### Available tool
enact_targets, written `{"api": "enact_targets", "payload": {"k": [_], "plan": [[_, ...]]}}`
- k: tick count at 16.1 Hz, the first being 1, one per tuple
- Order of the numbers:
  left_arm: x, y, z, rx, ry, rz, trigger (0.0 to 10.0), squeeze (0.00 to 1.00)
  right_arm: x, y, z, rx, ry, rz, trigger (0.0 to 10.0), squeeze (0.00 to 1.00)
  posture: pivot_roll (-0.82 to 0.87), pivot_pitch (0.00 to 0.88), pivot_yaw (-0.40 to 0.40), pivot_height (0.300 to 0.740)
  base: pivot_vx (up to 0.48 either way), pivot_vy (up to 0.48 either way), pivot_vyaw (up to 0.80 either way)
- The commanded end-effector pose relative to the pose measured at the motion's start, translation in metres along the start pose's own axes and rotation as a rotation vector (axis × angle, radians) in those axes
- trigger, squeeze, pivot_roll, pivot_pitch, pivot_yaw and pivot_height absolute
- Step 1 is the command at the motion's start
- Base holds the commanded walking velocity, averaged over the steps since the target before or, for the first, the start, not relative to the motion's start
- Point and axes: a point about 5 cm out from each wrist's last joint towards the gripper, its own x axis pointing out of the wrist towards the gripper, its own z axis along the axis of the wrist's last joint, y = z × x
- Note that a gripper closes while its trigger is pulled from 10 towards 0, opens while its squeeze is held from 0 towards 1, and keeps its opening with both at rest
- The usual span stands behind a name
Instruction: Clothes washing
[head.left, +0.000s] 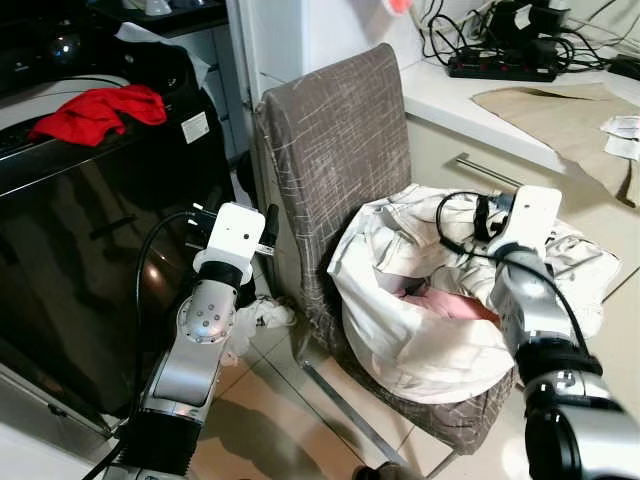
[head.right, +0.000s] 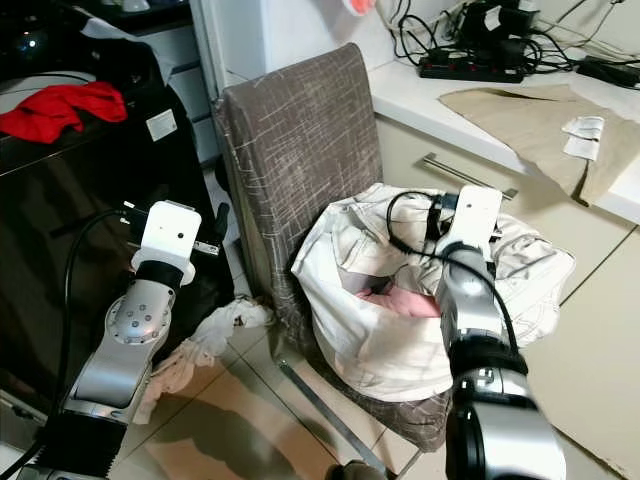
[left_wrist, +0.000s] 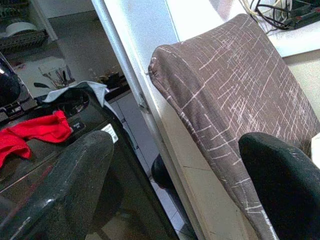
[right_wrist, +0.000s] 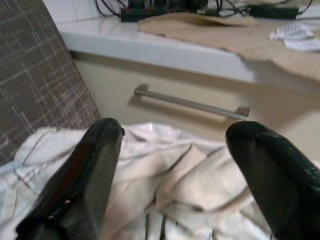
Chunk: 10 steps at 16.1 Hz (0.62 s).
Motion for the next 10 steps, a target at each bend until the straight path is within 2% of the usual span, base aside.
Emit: {"api": "enact_targets", "payload": {"k": [1,3,6,7,8,9,10], "plan": [[0.0,0.001,0.003,0.01,-0.015,-0.004,10.0,0.0,0.006,-0.012,0.008,0.004,-0.003,-0.045,10.0,1.0,-0.07,0.013,0.01,0.721,0.0,0.0,0.0],[0.0,0.003,0.003,0.013,-0.014,-0.004,10.0,0.0,0.011,-0.03,0.009,-0.034,0.025,-0.097,10.0,1.0,-0.06,0.015,0.009,0.721,0.0,0.0,0.0],[-0.002,0.003,0.003,0.009,-0.014,-0.008,10.0,0.0,0.017,-0.062,0.006,-0.414,0.176,-0.065,10.0,1.0,-0.07,0.031,0.011,0.721,0.0,0.0,0.0],[-0.004,0.004,0.003,0.009,-0.013,-0.014,10.0,0.0,0.016,-0.079,0.003,-0.485,0.234,-0.078,10.0,0.0,-0.07,0.043,0.011,0.721,0.0,0.0,0.0],[-0.006,0.004,0.002,0.01,-0.008,-0.015,10.0,0.0,0.014,-0.089,0.002,-0.455,0.261,-0.112,10.0,0.0,-0.06,0.053,0.012,0.721,0.0,0.0,0.0],[-0.008,0.009,0.001,0.019,0.001,-0.012,10.0,0.0,0.01,-0.103,-0.003,-0.316,0.306,-0.191,10.0,0.0,-0.05,0.07,0.019,0.721,0.0,0.0,0.0],[-0.011,0.014,0.001,0.027,0.005,-0.005,10.0,0.0,0.008,-0.106,-0.007,-0.25,0.317,-0.219,10.0,0.0,-0.04,0.085,0.029,0.721,0.0,0.0,0.0]]}}
